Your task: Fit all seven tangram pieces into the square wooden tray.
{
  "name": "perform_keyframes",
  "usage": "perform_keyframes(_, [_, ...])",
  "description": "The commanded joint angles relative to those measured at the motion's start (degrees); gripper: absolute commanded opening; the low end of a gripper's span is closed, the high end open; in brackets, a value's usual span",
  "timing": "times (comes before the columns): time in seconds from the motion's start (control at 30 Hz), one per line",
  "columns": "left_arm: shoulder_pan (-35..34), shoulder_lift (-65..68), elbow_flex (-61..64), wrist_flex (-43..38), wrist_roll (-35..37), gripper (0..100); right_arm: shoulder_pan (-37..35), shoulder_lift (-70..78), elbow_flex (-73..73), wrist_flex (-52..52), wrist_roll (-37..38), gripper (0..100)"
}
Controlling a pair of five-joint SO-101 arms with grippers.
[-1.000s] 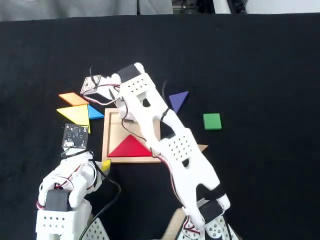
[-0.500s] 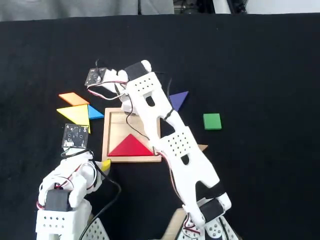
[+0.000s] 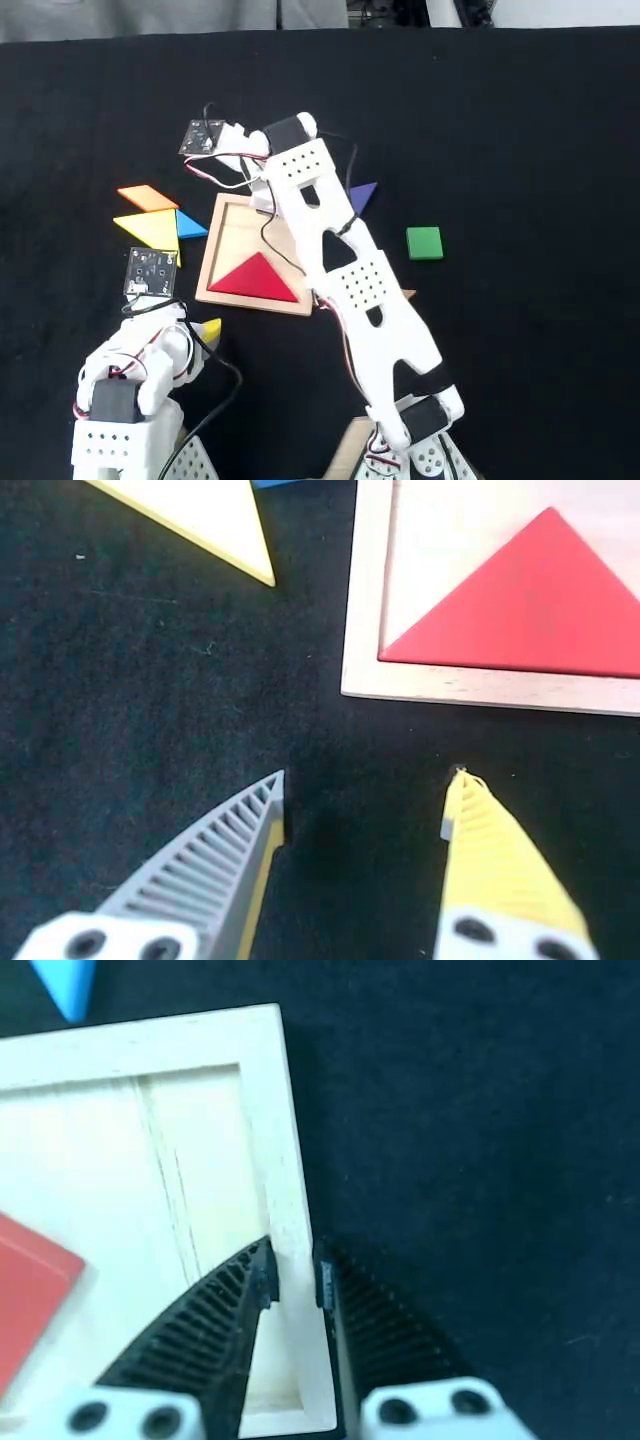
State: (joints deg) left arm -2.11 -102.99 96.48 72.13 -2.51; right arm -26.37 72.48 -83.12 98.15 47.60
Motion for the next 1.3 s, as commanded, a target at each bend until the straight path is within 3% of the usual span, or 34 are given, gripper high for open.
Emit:
perform_keyframes(0.0, [-0.4, -0.4, 0.9, 0.2, 0.1, 26, 0.0, -0.3, -2.9, -0.5, 0.1, 7.0])
perform_keyframes(0.17, [-0.4, -0.4, 0.9, 0.2, 0.1, 26, -1.1, -0.6, -3.2, 0.4, 0.0, 22.5])
perform_keyframes(0.33, [-0.4, -0.4, 0.9, 0.2, 0.1, 26, -1.0, -3.0, -8.0, 3.1, -3.6, 19.5])
perform_keyframes(0.5, [-0.4, -0.4, 0.9, 0.2, 0.1, 26, 2.0, -11.6, -7.1, 3.3, -13.1, 11.8])
perform_keyframes(0.7, [-0.4, -0.4, 0.9, 0.2, 0.1, 26, 4.7, -26.8, 15.4, 3.2, -21.8, 10.3])
perform_keyframes(0.93, [-0.4, -0.4, 0.9, 0.2, 0.1, 26, 5.3, -41.5, 45.8, 2.9, -44.8, 10.3])
perform_keyframes(1.1, [-0.4, -0.4, 0.9, 0.2, 0.1, 26, 5.6, -45.1, 58.7, -1.7, -51.5, 10.8])
perform_keyframes(1.27, [-0.4, -0.4, 0.9, 0.2, 0.1, 26, 5.3, -43.1, 64.9, -8.2, -52.6, 14.9])
